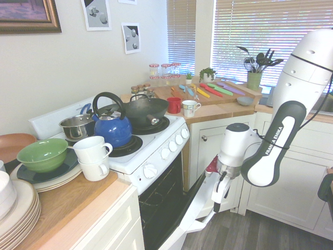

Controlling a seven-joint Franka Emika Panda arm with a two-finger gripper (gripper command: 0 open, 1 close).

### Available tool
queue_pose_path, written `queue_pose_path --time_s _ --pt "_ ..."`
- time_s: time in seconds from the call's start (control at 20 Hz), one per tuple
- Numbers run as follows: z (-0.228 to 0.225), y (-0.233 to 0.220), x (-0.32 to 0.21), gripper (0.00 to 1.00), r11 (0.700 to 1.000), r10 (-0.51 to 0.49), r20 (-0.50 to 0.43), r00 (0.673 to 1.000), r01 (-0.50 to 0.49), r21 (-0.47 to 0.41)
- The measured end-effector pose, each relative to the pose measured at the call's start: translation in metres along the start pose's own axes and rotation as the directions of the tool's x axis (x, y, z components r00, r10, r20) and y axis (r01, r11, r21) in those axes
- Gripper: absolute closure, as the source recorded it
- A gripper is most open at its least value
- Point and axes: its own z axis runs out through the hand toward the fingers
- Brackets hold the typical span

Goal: Close the oven

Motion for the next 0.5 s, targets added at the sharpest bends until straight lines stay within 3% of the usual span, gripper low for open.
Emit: queue_pose_path --time_s 0.5 --pt "0.049 -0.026 0.008 0.0 1.0 -0.009 -0.017 1.0 0.008 -0.014"
